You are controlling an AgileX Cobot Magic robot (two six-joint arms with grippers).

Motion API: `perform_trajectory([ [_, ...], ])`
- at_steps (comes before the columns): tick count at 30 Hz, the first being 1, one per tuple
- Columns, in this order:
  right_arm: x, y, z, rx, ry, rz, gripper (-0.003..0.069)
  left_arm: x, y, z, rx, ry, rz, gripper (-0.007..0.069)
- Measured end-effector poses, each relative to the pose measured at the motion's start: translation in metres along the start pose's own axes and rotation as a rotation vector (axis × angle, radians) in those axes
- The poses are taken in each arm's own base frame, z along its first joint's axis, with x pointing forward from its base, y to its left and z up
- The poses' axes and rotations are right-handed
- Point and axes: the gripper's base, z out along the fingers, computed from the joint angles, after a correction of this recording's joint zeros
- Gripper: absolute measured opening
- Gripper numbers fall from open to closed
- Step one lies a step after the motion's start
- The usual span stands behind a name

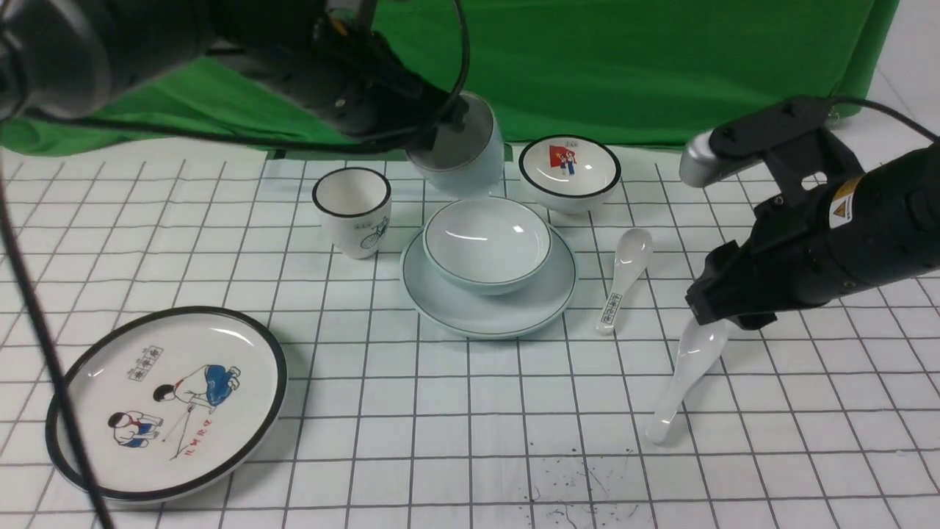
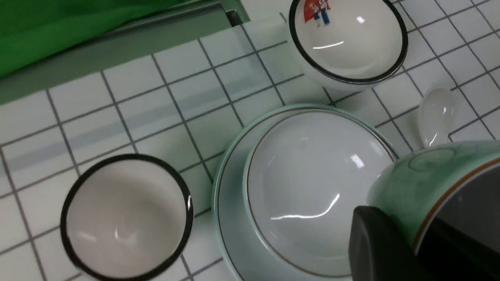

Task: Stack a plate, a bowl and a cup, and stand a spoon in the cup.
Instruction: Use the left arm to put the blue teacup into the blue rice bowl in the middle

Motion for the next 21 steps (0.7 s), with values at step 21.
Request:
perform_trajectory([
  [21,-0.001,-0.001,0.014,0.001,0.008,0.026,0.0347,0.018,0.018,0.109,0.028,0.272,-0.029,0.0000],
])
